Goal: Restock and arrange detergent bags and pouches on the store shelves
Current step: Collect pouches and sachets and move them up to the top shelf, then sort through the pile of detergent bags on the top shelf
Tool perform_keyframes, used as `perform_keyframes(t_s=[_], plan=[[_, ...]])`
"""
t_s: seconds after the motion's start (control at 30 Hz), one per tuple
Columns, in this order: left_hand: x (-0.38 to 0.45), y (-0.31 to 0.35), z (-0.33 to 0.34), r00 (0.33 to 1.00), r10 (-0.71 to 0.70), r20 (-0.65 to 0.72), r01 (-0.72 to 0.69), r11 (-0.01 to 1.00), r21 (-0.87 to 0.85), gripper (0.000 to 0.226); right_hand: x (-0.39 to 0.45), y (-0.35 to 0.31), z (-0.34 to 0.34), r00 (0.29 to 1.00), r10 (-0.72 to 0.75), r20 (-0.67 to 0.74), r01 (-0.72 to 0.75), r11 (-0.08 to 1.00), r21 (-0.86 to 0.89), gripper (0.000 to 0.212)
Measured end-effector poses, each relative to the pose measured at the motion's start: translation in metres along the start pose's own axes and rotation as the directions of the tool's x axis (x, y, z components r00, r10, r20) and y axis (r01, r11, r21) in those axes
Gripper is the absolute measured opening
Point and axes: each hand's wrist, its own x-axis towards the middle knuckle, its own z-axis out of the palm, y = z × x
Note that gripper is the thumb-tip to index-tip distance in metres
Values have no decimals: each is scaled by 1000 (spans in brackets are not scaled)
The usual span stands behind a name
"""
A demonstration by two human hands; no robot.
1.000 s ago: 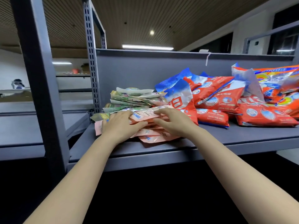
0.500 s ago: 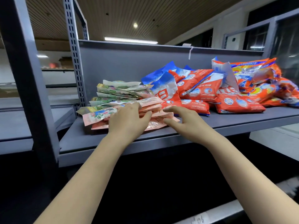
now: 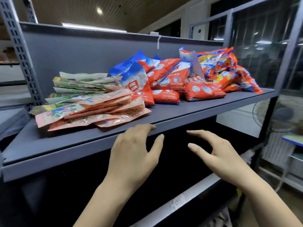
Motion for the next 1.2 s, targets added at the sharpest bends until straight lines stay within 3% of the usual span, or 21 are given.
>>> perform_keyframes(t_s=[0.23, 0.8, 1.2], plan=[[-6, 20, 46, 992, -51, 119, 51, 999, 5, 35, -31, 48, -29, 992, 124, -26, -123, 992, 25, 35], [14, 158, 177, 977, -201, 67, 201, 980, -2, 33, -28, 206, -163, 991, 108, 74, -109, 994, 5, 38], [83, 222, 250, 991, -127, 52, 126, 992, 25, 37, 11, 302, -231, 994, 107, 35, -106, 994, -21, 34]])
